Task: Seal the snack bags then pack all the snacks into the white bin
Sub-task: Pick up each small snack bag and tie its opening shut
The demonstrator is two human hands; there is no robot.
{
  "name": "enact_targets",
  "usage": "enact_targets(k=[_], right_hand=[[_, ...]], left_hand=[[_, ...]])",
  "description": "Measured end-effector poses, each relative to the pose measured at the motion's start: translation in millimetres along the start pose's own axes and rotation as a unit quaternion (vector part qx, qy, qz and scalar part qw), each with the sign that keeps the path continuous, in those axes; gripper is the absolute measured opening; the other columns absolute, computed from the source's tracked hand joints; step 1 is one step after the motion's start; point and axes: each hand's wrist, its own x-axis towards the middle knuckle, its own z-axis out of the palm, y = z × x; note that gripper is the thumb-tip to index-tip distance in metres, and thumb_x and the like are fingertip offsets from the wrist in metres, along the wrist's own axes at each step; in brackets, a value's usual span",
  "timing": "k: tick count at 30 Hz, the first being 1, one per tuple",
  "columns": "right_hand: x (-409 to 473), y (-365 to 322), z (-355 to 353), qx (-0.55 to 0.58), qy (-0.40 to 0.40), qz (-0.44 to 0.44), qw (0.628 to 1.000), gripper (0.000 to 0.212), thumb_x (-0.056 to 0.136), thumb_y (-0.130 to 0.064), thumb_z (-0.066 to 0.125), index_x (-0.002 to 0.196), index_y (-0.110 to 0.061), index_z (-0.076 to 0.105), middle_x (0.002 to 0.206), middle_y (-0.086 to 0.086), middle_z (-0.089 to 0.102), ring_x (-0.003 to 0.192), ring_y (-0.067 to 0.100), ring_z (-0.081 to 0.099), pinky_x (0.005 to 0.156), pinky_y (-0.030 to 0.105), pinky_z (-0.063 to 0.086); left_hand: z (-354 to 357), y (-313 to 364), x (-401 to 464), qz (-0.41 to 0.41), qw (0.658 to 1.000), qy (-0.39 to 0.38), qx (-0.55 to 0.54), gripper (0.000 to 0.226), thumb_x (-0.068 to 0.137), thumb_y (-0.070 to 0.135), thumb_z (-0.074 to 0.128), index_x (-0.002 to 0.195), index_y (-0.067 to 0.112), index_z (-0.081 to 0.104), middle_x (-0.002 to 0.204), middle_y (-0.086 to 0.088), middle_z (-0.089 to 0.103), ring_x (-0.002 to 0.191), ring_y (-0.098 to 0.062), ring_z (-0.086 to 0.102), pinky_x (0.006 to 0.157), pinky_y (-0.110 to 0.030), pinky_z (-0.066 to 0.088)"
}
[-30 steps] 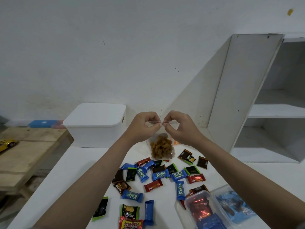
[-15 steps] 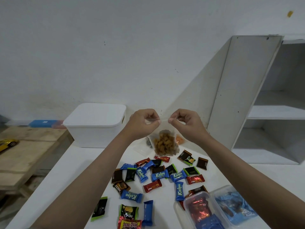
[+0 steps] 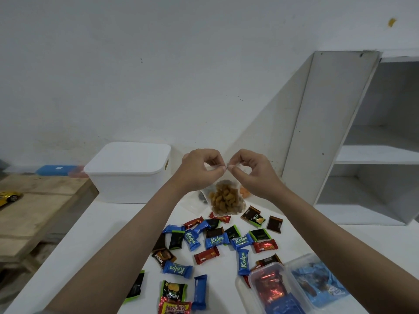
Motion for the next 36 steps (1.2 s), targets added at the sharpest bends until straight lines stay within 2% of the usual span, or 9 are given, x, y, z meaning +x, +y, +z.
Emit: enact_targets(k=[6, 12, 17, 20, 22, 26, 28, 31, 36], right_hand=[[-1.8, -2.0, 0.3, -0.025, -0.031, -0.011, 0.999, 0.005, 0.087, -0.015, 0.063, 0.084, -0.018, 0.065, 0.082, -0.010, 0.064, 0.083, 0.002, 0.059, 0.080, 0.010, 0.042], [-1.0, -4.1, 1.3, 0.078, 0.011, 0.047, 0.996, 0.010, 0.083, -0.012, 0.068, 0.076, -0.017, 0.065, 0.078, 0.001, 0.069, 0.078, 0.015, 0.066, 0.082, 0.033, 0.054], [-4.0, -2.2, 2.6, 0.166, 0.030, 0.066, 0.984, 0.010, 0.079, -0.012, 0.073, 0.072, -0.009, 0.066, 0.077, 0.022, 0.067, 0.071, 0.027, 0.060, 0.073, 0.048, 0.051], [-4.1, -2.5, 3.0, 0.180, 0.034, 0.064, 0.981, 0.013, 0.073, -0.020, 0.075, 0.069, -0.010, 0.067, 0.081, 0.028, 0.067, 0.073, 0.037, 0.060, 0.075, 0.055, 0.051], [-3.5, -3.2, 1.4, 0.181, 0.032, 0.065, 0.981, 0.009, 0.071, -0.021, 0.077, 0.066, -0.018, 0.070, 0.079, 0.026, 0.068, 0.074, 0.041, 0.060, 0.078, 0.055, 0.052], [-2.1, -0.6, -5.9, 0.196, 0.022, 0.091, 0.976, 0.013, 0.072, -0.012, 0.079, 0.065, -0.022, 0.073, 0.071, 0.007, 0.071, 0.072, 0.026, 0.065, 0.077, 0.044, 0.053], [-3.3, 0.5, -9.3, 0.228, 0.035, 0.120, 0.966, 0.005, 0.067, -0.020, 0.078, 0.066, -0.019, 0.073, 0.070, 0.003, 0.072, 0.071, 0.019, 0.067, 0.078, 0.037, 0.054], [-5.1, 5.4, -13.7, 0.242, 0.043, 0.163, 0.956, 0.007, 0.072, -0.020, 0.076, 0.067, -0.018, 0.071, 0.069, 0.005, 0.070, 0.074, 0.024, 0.064, 0.085, 0.047, 0.053], [-5.6, 2.5, -18.2, 0.141, -0.043, 0.163, 0.976, 0.007, 0.083, -0.012, 0.070, 0.087, -0.018, 0.069, 0.086, 0.011, 0.072, 0.076, 0.026, 0.069, 0.084, 0.048, 0.054]], left_hand=[[-3.3, -0.5, -5.1, 0.001, 1.000, -0.018, -0.025, 0.008, 0.074, 0.030, 0.061, 0.069, 0.026, 0.066, 0.072, 0.010, 0.067, 0.080, -0.007, 0.063, 0.089, -0.040, 0.050], [-8.5, 2.2, -5.5, 0.005, 1.000, -0.005, -0.027, 0.009, 0.076, 0.028, 0.061, 0.071, 0.023, 0.067, 0.073, 0.010, 0.068, 0.081, -0.006, 0.062, 0.087, -0.036, 0.050], [-8.3, 2.1, -6.5, 0.001, 1.000, -0.007, -0.021, 0.008, 0.075, 0.031, 0.061, 0.067, 0.030, 0.065, 0.070, 0.014, 0.067, 0.079, -0.002, 0.062, 0.092, -0.039, 0.047], [-7.5, -0.4, -6.2, -0.003, 1.000, -0.010, -0.022, 0.009, 0.075, 0.031, 0.063, 0.067, 0.032, 0.065, 0.070, 0.017, 0.066, 0.078, 0.001, 0.061, 0.092, -0.037, 0.046], [-7.6, -1.9, -6.0, -0.006, 1.000, -0.011, -0.026, 0.010, 0.079, 0.028, 0.066, 0.069, 0.030, 0.066, 0.071, 0.016, 0.067, 0.078, 0.001, 0.061, 0.088, -0.029, 0.045], [-15.3, -3.0, -5.3, -0.012, 0.998, -0.025, -0.048, 0.004, 0.084, 0.022, 0.070, 0.080, 0.020, 0.071, 0.079, 0.011, 0.069, 0.080, 0.004, 0.061, 0.075, -0.009, 0.043], [-21.7, -9.6, -3.4, -0.039, 0.997, -0.034, -0.054, 0.007, 0.083, 0.025, 0.071, 0.086, 0.019, 0.073, 0.086, 0.011, 0.071, 0.085, 0.002, 0.063, 0.076, -0.014, 0.046], [-27.2, -22.6, -3.4, -0.081, 0.991, -0.030, -0.098, 0.003, 0.082, 0.017, 0.072, 0.083, 0.016, 0.070, 0.082, 0.007, 0.069, 0.079, -0.004, 0.063, 0.076, -0.022, 0.050], [-18.5, -30.3, -5.2, -0.091, 0.986, -0.050, -0.131, 0.007, 0.081, 0.008, 0.072, 0.078, 0.014, 0.070, 0.083, -0.008, 0.068, 0.082, -0.018, 0.063, 0.084, -0.036, 0.053]])
